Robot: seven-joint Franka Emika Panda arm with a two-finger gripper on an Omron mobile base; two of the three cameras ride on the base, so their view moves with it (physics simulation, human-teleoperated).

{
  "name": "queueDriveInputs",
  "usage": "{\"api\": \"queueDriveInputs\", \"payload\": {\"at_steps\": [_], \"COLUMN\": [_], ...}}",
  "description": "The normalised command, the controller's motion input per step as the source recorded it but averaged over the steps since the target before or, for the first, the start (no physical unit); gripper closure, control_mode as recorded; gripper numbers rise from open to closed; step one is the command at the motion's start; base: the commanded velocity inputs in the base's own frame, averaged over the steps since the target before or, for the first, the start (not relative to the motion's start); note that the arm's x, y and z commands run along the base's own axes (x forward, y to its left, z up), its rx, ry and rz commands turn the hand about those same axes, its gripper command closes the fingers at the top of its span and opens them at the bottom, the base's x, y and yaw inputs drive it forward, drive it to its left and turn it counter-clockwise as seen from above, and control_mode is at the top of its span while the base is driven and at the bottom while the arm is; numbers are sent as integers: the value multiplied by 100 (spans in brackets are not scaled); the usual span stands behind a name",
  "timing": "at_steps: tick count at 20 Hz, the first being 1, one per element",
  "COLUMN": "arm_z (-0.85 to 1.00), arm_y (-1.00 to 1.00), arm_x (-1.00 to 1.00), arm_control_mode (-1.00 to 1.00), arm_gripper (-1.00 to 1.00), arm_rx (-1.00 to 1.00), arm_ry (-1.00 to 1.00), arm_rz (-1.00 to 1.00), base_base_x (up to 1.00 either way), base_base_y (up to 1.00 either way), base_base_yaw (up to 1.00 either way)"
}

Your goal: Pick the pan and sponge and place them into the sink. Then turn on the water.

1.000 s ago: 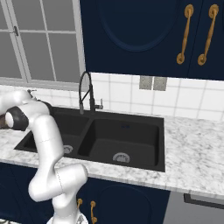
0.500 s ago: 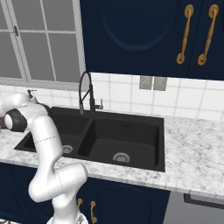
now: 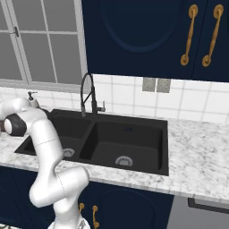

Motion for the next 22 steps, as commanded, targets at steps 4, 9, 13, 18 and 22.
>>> {"api": "queueDriveInputs", "payload": {"at_steps": [4, 9, 13, 18, 22], "arm_z": [-27, -12, -24, -68, -67], "arm_y": [22, 5, 0, -5, -27], "arm_x": [1, 13, 1, 0, 0], "arm_control_mode": [-100, -100, -100, -100, -100], "arm_gripper": [-100, -100, -100, 100, 100], "arm_rx": [-3, 0, -2, -6, -3], "arm_ry": [0, 0, 0, 0, 0], "arm_rz": [0, 0, 0, 0, 0], "base_base_x": [0, 0, 0, 0, 0], "base_base_y": [0, 0, 0, 0, 0], "base_base_yaw": [0, 0, 0, 0, 0]}}
